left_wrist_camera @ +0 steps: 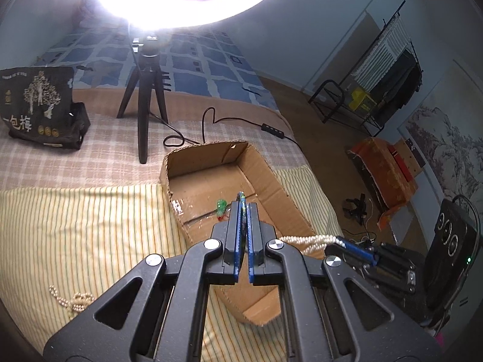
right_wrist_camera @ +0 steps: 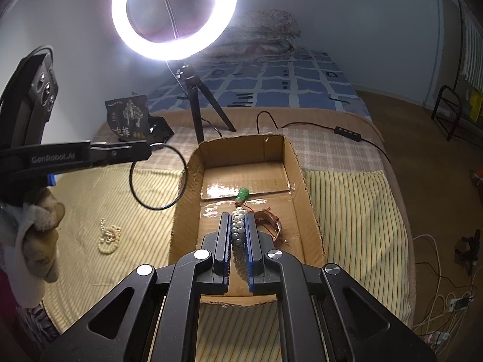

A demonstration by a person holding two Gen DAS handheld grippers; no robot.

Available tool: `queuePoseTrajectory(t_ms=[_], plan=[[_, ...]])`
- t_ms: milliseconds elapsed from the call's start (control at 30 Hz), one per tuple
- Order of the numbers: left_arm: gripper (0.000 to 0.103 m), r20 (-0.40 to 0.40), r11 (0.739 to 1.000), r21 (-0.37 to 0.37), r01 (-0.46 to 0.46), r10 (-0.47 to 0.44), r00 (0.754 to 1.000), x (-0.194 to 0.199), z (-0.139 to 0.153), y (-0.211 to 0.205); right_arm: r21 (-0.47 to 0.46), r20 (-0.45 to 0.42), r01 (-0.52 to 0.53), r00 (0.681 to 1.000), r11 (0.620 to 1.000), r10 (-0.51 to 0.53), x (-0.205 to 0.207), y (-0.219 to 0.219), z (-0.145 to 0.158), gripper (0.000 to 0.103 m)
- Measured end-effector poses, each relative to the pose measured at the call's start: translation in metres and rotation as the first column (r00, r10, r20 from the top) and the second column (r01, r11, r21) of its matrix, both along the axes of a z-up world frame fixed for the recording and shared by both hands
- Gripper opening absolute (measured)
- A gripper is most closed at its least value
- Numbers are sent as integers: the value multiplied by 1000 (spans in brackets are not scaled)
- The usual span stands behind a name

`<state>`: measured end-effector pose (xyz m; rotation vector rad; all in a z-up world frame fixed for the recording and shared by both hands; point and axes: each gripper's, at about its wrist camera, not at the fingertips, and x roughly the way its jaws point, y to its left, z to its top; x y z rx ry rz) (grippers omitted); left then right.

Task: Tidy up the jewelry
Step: 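Carry the pearl necklace in the right tool while the left tool carries the bangle to the box, then open the right tool to drop the necklace while the left tool drops the bangle into the box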

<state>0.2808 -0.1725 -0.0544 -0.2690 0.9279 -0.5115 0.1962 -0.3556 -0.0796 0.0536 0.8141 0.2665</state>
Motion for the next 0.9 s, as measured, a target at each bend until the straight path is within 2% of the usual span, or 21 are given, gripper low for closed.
queuePoseTrajectory(t_ms=[267, 567, 600, 633, 700, 833, 867, 900], plan=[[1, -19, 1000, -4, -3, 3, 1000, 11, -10, -7, 8, -22, -8, 1000, 1000, 8, 6, -4, -9, 7], [1, 3, 1000, 26, -2, 2, 1000, 7, -8, -15, 17, -3, -2, 1000, 1000, 2, 2, -8, -6, 9], [1, 3, 1000, 29, -2, 2, 1000, 7, -8, -15, 10, 3, 10, 1000, 1000, -10, 1, -9, -5, 17], [1, 2, 1000, 31, -2, 2, 1000, 7, -8, -15, 6, 8, 20, 1000, 1000, -20, 1, -11, -4, 33], [1, -1, 999, 34, 0, 0, 1000, 7, -9, -15, 5, 18, 38, 999, 999, -38, 0, -13, -3, 55], [1, -3, 999, 49, 1, -1, 1000, 6, -8, -15, 18, 11, 55, 998, 998, -55, 0, -17, -4, 57], [7, -7, 999, 50, 0, 0, 1000, 6, -8, -14, 13, 10, 61, 998, 998, -61, 0, -17, -4, 57], [30, -11, 999, 52, -1, 2, 1000, 6, -8, -13, 4, 6, 71, 997, 997, -71, 0, -17, -5, 60]])
